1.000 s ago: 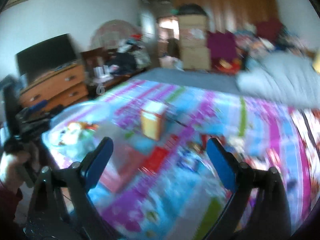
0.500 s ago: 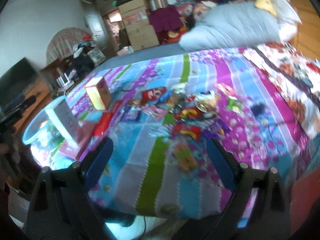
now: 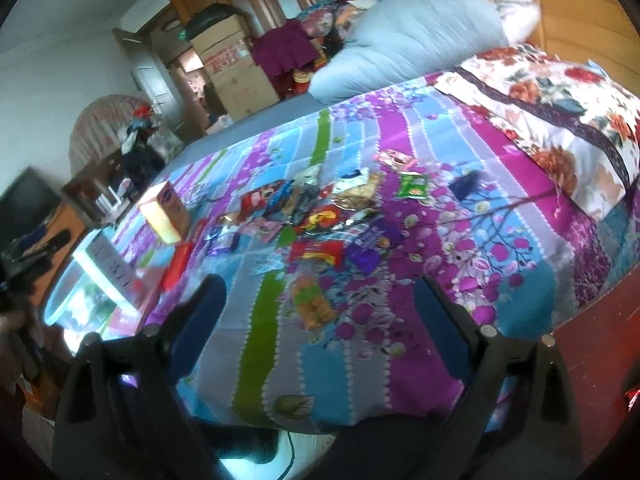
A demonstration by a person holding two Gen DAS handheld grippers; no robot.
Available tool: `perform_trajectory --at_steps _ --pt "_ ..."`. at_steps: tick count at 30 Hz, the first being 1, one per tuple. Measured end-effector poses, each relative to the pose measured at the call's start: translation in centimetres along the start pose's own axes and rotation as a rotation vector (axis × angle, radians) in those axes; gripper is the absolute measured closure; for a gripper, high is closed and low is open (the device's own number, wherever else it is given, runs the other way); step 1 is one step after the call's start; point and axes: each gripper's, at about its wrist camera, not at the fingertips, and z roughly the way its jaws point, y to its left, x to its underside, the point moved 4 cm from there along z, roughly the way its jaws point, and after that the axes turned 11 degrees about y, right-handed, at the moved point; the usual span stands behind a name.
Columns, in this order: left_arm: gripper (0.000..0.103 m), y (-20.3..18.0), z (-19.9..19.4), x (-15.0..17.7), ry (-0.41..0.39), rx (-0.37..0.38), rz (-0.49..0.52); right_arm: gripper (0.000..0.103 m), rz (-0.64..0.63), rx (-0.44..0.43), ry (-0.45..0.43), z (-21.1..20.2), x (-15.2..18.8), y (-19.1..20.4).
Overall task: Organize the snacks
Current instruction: 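Move both tools back over the scattered snack packets on the quilt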
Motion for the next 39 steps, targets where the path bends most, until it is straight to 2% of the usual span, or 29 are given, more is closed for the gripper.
perform_trajectory --at_steps 4,11,15,22,30,36,37,38,39 --pt "0.014 -2.1 1.5 -0.3 0.019 0.009 0.061 0.007 0.035 0.006 0.002 0.6 -0.1 -1.2" --pt "0.014 -5.1 5.6 -0.9 0.077 0.094 0.091 0.007 0.070 0.020 0.034 2.6 -1.1 -2.5" --pt "0.014 -5.9 8.2 -1.1 0.089 0.133 0.056 0.007 0.038 0.060 0.030 3.1 -2.6 -2.5" --pt "0.014 -4.8 12.7 -0.2 0.153 0.208 -0.082 0.007 -0.043 0.077 0.054 6.0 -5.2 -1.4" --pt "0.014 -4.0 15.2 0.1 0.167 0.245 -0.141 0.008 -0.057 0.031 0.065 11.9 -9.4 -0.6" --pt "0.014 -4.9 16.7 -0.6 0.179 0.287 -0.165 0.008 0.005 -0.046 0.159 19.5 -13.4 -1.9" --pt "0.014 -5.0 16.7 -0.6 0.179 0.291 -0.166 0.010 0.018 -0.063 0.188 21.0 -13.9 -2.2" --pt "0.014 -5.2 16.8 -0.6 0.179 0.295 -0.168 0.019 0.027 -0.074 0.211 22.2 -14.4 -2.4" --pt "0.014 -5.3 16.9 -0.7 0.181 0.297 -0.170 0.022 0.033 -0.072 0.236 23.7 -14.9 -2.6"
